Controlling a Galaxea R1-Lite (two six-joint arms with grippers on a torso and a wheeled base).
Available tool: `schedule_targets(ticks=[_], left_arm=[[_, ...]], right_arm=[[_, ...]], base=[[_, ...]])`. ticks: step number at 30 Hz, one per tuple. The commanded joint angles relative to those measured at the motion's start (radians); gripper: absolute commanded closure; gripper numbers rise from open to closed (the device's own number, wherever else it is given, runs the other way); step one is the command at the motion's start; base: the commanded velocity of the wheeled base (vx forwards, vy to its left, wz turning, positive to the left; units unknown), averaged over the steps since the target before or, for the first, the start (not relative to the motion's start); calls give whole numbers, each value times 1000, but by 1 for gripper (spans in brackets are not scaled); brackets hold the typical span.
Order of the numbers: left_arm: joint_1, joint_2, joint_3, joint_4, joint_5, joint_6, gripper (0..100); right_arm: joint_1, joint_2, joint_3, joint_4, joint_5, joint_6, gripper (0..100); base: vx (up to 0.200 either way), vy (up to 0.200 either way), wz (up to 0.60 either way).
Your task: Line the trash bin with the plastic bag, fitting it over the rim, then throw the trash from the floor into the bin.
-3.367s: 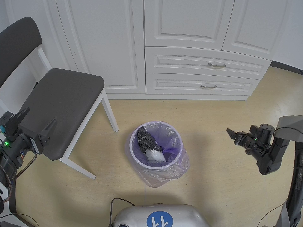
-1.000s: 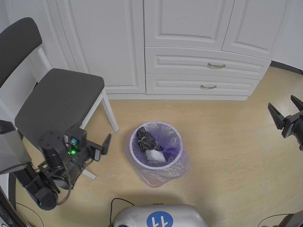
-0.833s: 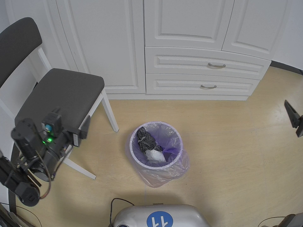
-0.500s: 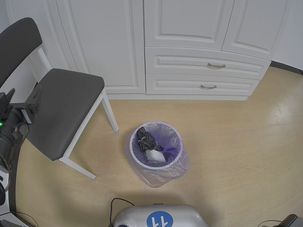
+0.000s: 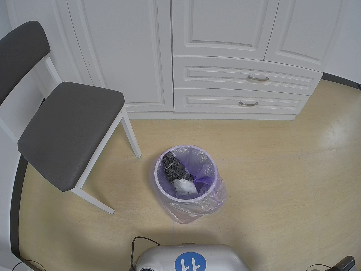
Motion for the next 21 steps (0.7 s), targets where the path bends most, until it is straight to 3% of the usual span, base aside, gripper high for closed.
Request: schedule_targets(ticks=[1, 4, 7, 12, 16, 21], left_arm=[[63, -255, -58, 143, -15, -12, 0], [110, -377, -58, 268, -15, -46, 0], [136, -455, -49, 351, -20, -92, 0], [101, -578, -9, 520, -27, -114, 0], [29, -656, 66, 572, -37, -108, 0], [29, -668, 217, 547, -30, -114, 0]], right_arm=[[23, -213, 13, 107, 6, 25, 0], [22, -214, 33, 113, -29, 65, 0], [22, -214, 42, 122, -21, 62, 0], [22, -214, 107, 127, -17, 59, 0], [22, -214, 162, 128, 9, 58, 0], [20, -214, 243, 128, 48, 24, 0]], base=[[0, 0, 0], [0, 0, 0], [0, 0, 0], [0, 0, 0], [0, 0, 0], [0, 0, 0]])
